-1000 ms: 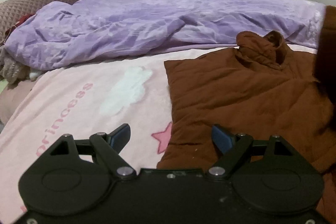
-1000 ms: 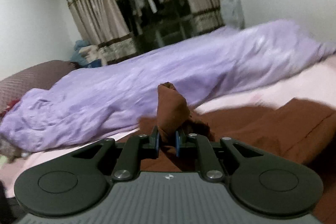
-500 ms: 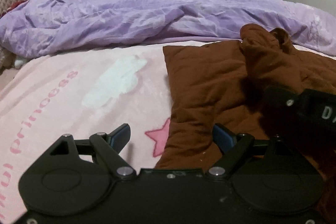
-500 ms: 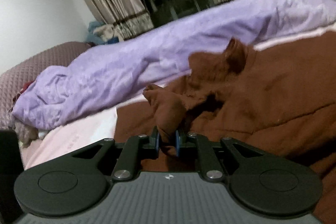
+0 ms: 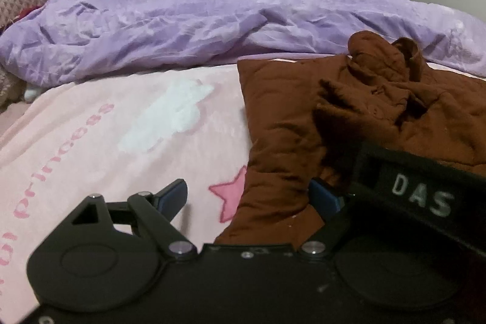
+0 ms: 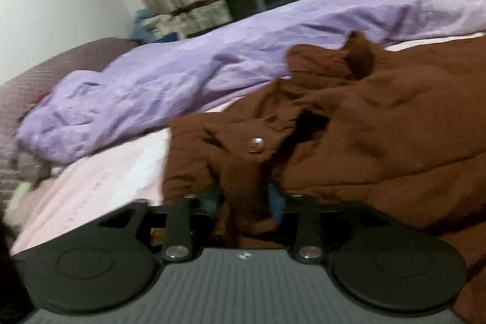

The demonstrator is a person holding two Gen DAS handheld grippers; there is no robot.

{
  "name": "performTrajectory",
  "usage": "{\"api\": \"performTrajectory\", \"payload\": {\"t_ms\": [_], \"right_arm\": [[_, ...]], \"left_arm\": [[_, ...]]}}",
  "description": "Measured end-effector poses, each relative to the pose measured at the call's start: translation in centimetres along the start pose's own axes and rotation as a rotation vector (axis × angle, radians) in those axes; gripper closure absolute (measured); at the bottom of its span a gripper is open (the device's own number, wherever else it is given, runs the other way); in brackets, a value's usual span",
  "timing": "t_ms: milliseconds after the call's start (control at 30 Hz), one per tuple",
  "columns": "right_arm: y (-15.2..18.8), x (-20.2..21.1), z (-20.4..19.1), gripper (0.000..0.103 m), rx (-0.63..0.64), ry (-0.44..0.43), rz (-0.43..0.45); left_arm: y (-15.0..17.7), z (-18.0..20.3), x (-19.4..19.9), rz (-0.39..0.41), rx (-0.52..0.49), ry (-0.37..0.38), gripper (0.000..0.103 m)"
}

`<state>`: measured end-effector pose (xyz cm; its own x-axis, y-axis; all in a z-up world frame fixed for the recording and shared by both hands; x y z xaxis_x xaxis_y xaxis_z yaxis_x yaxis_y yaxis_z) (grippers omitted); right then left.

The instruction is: Fold large clothes

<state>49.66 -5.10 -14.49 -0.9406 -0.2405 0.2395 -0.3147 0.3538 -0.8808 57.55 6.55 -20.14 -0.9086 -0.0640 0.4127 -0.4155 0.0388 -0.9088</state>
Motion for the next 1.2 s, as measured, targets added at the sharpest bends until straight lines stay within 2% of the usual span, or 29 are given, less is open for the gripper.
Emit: {"api": "performTrajectory", "payload": {"t_ms": [67, 133, 233, 300, 367, 400, 467, 500, 533, 600, 633, 700, 733, 800, 833, 900, 967, 1000, 1067, 1133, 1200], "right_arm": [[-1.3, 1.2, -0.4, 0.04, -0.018, -0.016, -0.027], [-3.4, 3.4, -0.1, 0.04, -0.006, -0.025, -0.007], [-8.1, 8.2, 2.1, 0.04, 0.06, -0.034, 0.099], [-11.2, 10.9, 5.5, 0.041, 0.125, 0.055, 0.19], [-13.6, 11.9, 9.2, 0.056, 0.177, 0.169, 0.249], [-14.5, 11.9, 11.5, 0.068, 0.183, 0.223, 0.249], [-15.6, 11.1, 15.7, 0.081, 0.136, 0.283, 0.217], [-15.8, 10.4, 17.7, 0.081, 0.1, 0.294, 0.193], [-15.7, 9.5, 19.4, 0.088, 0.077, 0.298, 0.163], [-15.6, 7.7, 21.6, 0.092, 0.068, 0.303, 0.129], [-15.7, 7.1, 22.2, 0.093, 0.072, 0.306, 0.128], [-16.0, 5.2, 22.1, 0.093, 0.064, 0.293, 0.127], [-15.7, 4.2, 21.3, 0.093, 0.056, 0.259, 0.113], [-14.1, 2.8, 19.0, 0.093, 0.097, 0.188, 0.095], [-13.0, 1.9, 17.8, 0.093, 0.152, 0.169, 0.085], [-10.2, 0.2, 17.6, 0.091, 0.207, 0.17, 0.037], [-7.6, -1.2, 19.8, 0.095, 0.134, 0.161, -0.037], [-8.0, -0.9, 20.3, 0.102, 0.086, 0.144, -0.032], [-9.3, -0.2, 21.5, 0.103, 0.105, 0.166, -0.027], [-10.0, 1.1, 24.1, 0.103, 0.166, 0.289, 0.006], [-10.7, 2.2, 26.5, 0.103, 0.08, 0.298, 0.016]], "left_arm": [[-0.6, 0.0, 0.9, -0.007, 0.015, -0.005, 0.015], [-1.6, 0.3, 2.5, 0.011, 0.018, 0.009, 0.015], [-4.1, 0.9, 5.4, 0.061, 0.018, 0.003, 0.015], [-6.2, 1.6, 7.6, 0.116, 0.047, 0.029, 0.015], [-8.1, 2.8, 8.9, 0.184, 0.087, 0.072, 0.015], [-8.8, 3.5, 8.9, 0.209, 0.094, 0.09, 0.015], [-9.7, 5.2, 7.6, 0.231, 0.106, 0.111, 0.015], [-9.8, 5.8, 6.4, 0.225, 0.118, 0.117, 0.015], [-9.7, 6.6, 4.7, 0.212, 0.128, 0.127, 0.015], [-9.5, 7.9, 1.6, 0.18, 0.125, 0.15, 0.015], [-9.6, 8.3, 0.4, 0.177, 0.12, 0.137, 0.015], [-10.3, 9.1, -1.9, 0.192, 0.105, 0.099, 0.015], [-10.5, 9.3, -2.8, 0.193, 0.12, 0.093, 0.015], [-10.5, 9.9, -3.9, 0.197, 0.166, 0.143, 0.015], [-9.7, 10.4, -4.6, 0.18, 0.155, 0.151, 0.015], [-7.5, 10.8, -6.4, 0.129, 0.064, 0.095, 0.015], [-4.7, 10.5, -8.3, 0.064, -0.021, 0.055, 0.012], [-4.6, 10.2, -8.4, 0.059, 0.005, 0.074, 0.012], [-5.7, 9.1, -8.3, 0.07, 0.052, 0.104, 0.012], [-5.1, 6.7, -8.7, 0.059, 0.039, 0.053, 0.011], [-4.7, 5.4, -8.7, 0.056, 0.108, 0.096, 0.011]]}}
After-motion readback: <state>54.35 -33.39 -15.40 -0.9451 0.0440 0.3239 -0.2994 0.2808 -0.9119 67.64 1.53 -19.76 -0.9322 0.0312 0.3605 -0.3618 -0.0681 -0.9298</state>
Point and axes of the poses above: each gripper's, at about its wrist camera, not at the fingertips, and x roughly against the way its jaws point, z to its right, y to its underside, the point moved 9 cm from there along -x, roughly the way its jaws point, and after that the axes turned 13 degrees about z, right-handed, at the moved point
